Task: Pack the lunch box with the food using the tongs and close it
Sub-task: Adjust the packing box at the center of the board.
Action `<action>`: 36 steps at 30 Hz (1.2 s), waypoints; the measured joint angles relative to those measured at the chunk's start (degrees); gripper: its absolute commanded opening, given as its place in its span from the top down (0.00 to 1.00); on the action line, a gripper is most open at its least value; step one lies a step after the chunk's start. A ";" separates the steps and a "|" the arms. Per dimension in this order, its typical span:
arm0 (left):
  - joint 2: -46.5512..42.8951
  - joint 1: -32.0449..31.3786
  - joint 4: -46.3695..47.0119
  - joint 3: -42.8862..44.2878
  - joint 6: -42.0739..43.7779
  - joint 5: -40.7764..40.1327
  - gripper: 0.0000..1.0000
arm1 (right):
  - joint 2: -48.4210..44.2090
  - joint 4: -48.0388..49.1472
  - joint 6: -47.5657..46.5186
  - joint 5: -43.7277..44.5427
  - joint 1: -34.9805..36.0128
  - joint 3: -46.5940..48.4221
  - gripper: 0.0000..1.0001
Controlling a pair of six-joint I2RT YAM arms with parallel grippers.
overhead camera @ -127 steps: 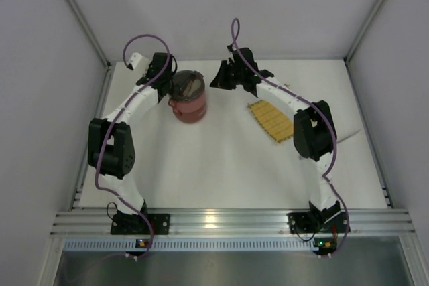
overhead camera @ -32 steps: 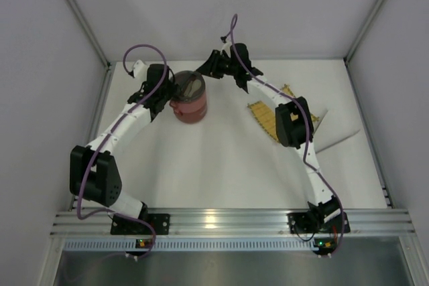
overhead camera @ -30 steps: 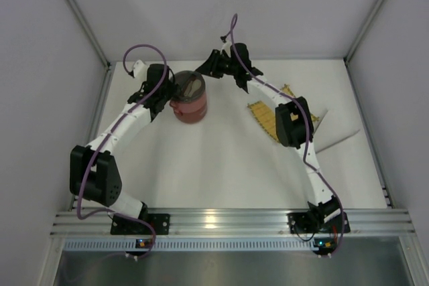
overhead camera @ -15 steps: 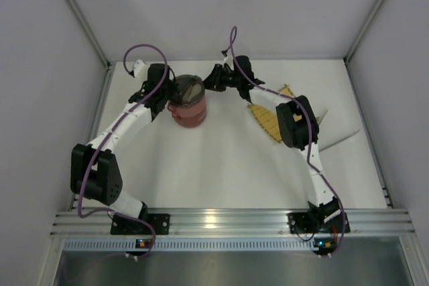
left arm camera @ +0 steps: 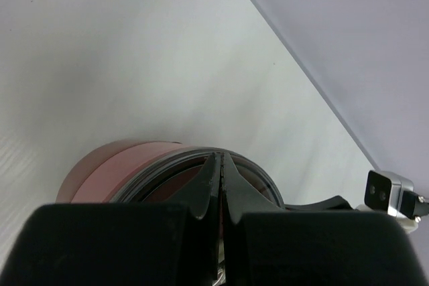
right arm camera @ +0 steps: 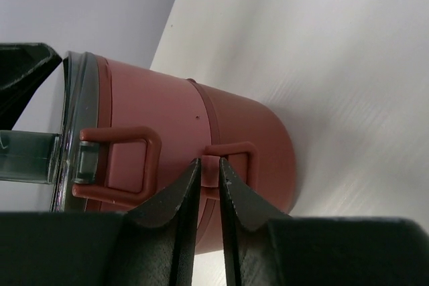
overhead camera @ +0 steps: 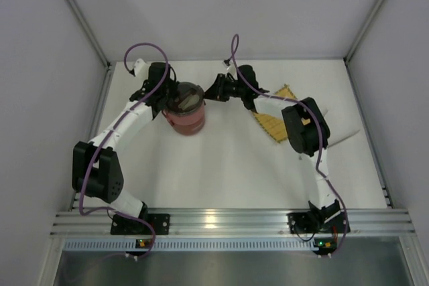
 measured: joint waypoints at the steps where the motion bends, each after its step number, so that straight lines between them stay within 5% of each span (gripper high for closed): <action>1: 0.09 0.00 0.00 0.07 0.02 0.00 1.00 | -0.74 0.63 0.09 0.09 0.17 -1.22 0.83; 18: 0.52 0.20 -0.50 0.50 0.44 -0.37 1.00 | -12.46 4.24 0.55 6.69 2.73 -16.68 0.86; 36: 0.50 0.22 -0.52 0.50 0.63 -1.03 0.93 | -19.06 -6.95 -0.81 18.93 3.58 -18.78 0.85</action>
